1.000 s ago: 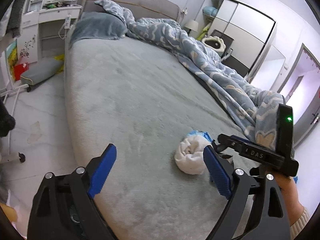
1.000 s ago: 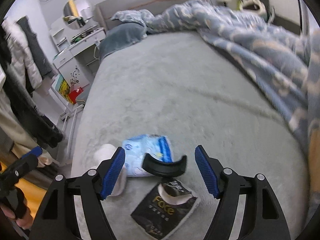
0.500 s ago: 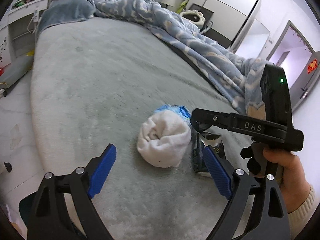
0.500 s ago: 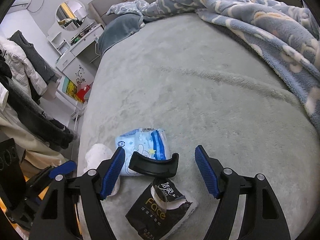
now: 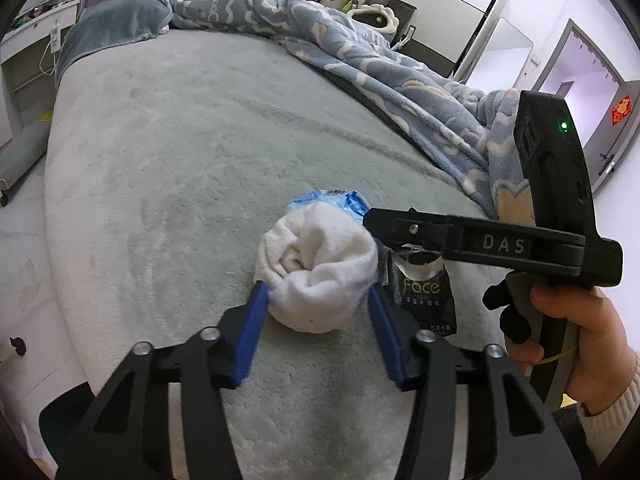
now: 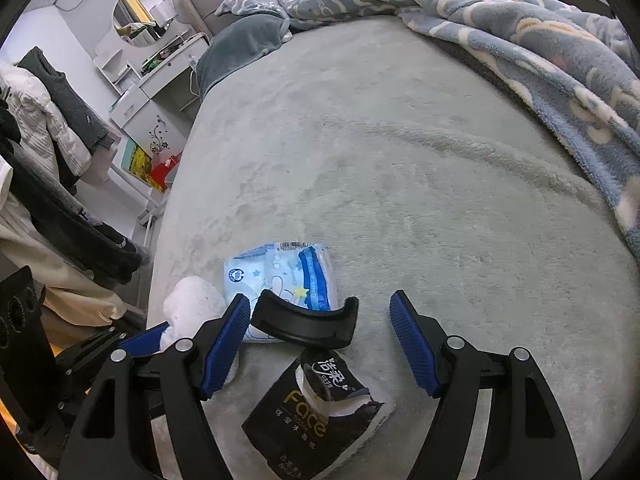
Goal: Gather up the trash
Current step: 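Grasp the white cloth ball with the left tool while the right tool closes on the black tissue pack, then carry the cloth ball over the green bin with the left tool while the right tool follows empty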
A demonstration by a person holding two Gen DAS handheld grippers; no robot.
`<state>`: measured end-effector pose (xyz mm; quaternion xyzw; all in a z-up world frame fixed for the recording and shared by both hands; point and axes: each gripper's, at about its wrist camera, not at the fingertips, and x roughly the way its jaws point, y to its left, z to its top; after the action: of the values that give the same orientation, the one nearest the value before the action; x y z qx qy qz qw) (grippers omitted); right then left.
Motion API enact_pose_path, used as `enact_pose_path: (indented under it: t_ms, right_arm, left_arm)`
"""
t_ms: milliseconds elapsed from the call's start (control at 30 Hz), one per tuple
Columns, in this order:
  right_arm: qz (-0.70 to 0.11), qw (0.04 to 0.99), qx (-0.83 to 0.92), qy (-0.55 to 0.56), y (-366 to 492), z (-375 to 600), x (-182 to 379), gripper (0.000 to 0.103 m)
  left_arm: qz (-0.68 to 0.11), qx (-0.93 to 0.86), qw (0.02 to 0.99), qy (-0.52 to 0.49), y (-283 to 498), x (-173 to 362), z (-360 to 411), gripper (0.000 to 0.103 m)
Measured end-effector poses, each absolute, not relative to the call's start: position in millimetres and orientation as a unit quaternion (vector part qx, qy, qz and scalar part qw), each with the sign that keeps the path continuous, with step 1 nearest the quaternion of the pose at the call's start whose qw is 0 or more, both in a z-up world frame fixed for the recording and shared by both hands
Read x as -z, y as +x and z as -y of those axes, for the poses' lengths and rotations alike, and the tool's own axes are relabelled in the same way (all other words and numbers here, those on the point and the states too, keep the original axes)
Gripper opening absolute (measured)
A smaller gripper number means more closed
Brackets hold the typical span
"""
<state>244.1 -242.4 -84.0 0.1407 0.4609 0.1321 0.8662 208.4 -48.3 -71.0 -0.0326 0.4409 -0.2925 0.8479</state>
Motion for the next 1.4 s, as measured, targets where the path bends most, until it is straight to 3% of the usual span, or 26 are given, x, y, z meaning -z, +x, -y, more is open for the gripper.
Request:
enact_pose_path:
  t_ms: [167,533,1400]
  right_arm:
    - [-0.467,0.869,-0.127,0.107,244,230,84,0.064]
    - [-0.445,0.885,-0.111,0.084,231,226,75,0.048]
    - [-0.409,0.897,-0.144,0.087,174,165,58,0.047]
  left_arm:
    - [-0.436,0.289,0.851,-0.039,207,68,44,0.037]
    - [-0.428,0.295,0.853,-0.051,195,60,32,0.032]
    - [-0.422,0.258,0.866,-0.072,139,52,-35,0.029]
